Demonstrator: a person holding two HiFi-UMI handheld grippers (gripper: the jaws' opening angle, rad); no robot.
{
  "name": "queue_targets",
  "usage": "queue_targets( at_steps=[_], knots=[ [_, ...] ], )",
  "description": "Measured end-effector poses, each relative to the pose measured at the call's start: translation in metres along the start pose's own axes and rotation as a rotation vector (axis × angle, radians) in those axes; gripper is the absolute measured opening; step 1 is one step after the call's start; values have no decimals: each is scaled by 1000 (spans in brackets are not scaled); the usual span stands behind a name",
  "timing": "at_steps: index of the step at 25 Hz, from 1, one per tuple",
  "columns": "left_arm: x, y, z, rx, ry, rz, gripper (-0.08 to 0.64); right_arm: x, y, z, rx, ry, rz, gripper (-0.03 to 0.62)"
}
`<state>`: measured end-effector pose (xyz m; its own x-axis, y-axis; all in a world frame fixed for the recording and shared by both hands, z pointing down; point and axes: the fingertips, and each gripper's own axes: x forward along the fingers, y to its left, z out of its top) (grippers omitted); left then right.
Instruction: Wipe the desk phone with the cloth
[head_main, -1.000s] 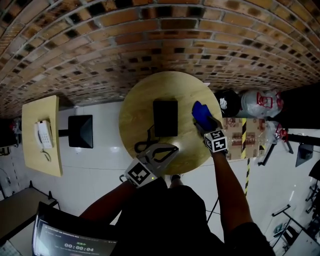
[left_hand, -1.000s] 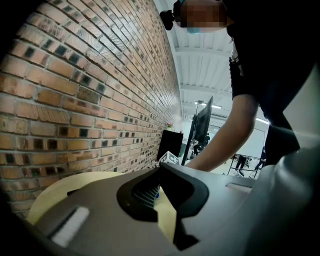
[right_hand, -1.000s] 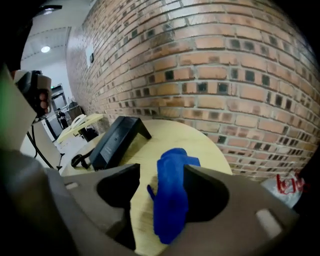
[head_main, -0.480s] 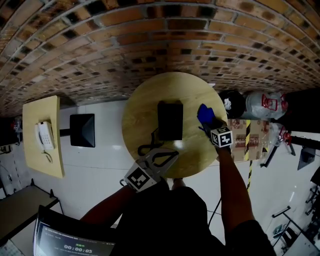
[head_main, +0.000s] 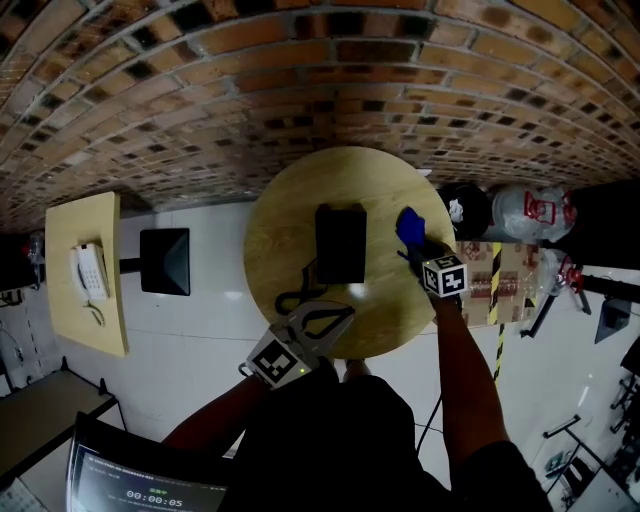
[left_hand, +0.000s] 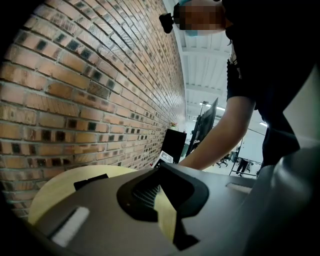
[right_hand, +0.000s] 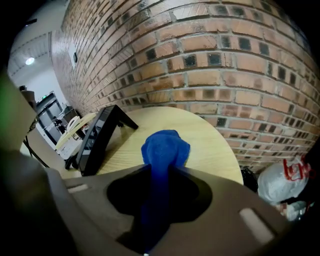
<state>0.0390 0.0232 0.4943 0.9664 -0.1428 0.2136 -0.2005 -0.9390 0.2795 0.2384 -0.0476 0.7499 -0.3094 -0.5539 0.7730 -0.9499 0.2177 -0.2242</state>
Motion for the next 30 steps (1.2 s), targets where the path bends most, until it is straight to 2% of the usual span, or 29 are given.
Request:
queue_targets(
  at_steps=[8, 11, 14, 18, 22, 30],
  knots=[
    [-11, 1, 13, 26, -25, 54, -8, -16, 77, 102, -223, -185, 153, 92],
    [-17, 1, 17, 22, -40, 82, -8, -13, 111, 136, -316, -219, 209, 92],
    [-24, 2, 19, 22, -56, 110, -8, -4, 141, 151, -403, -219, 249, 92],
    [-33, 1, 17, 13, -69, 137, -8, 14, 158, 145, -473, -170, 266, 92],
    [-43, 0, 10, -1, -71, 167, -8, 26, 161, 117, -517, -97, 275, 92],
    [-51, -1, 2, -15, -72, 191, -8, 21, 179, 65, -544, -47, 323, 92]
  ],
)
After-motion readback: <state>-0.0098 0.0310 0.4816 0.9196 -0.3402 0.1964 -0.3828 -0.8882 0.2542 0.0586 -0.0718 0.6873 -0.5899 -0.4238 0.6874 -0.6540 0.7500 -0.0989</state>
